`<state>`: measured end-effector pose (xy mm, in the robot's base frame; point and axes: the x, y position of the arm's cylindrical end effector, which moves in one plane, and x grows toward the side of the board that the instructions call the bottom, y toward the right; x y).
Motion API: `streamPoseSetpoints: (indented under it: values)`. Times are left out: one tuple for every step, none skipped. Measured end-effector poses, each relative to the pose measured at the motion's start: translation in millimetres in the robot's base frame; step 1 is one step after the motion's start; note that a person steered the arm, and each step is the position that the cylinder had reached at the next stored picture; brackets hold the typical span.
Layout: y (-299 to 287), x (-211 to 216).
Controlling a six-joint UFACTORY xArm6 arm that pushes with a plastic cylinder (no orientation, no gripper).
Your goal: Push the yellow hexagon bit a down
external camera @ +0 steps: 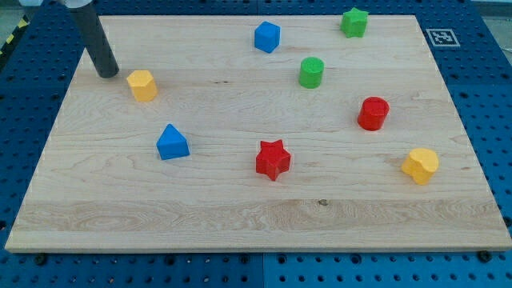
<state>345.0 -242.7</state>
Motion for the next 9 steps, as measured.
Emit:
streamPoseSetpoints:
  values:
    - [7, 21]
    - [9, 21]
    - [62, 21]
    - [87, 21]
    - [88, 39]
    - [89, 42]
    - [89, 62]
    - [89, 74]
    - [89, 74]
